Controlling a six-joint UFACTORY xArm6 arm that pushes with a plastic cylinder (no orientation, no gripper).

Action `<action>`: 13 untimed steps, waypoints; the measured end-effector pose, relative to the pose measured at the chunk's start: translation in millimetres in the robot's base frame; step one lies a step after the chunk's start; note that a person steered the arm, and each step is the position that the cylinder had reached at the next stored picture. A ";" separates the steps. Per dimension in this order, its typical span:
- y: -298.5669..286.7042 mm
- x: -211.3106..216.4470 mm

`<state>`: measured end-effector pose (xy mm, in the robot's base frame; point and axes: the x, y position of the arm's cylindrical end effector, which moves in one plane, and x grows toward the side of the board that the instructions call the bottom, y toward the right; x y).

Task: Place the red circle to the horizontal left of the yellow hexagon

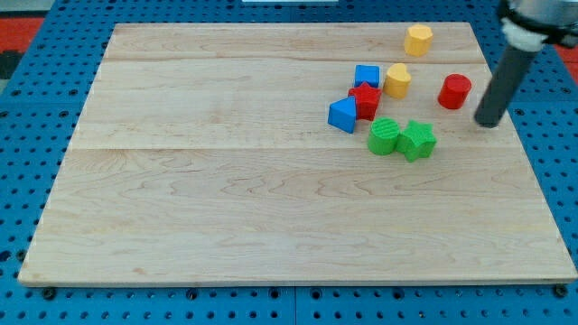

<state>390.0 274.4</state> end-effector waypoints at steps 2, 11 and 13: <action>-82.1 -46.4; -119.3 -117.0; -106.5 -149.5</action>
<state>240.4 167.9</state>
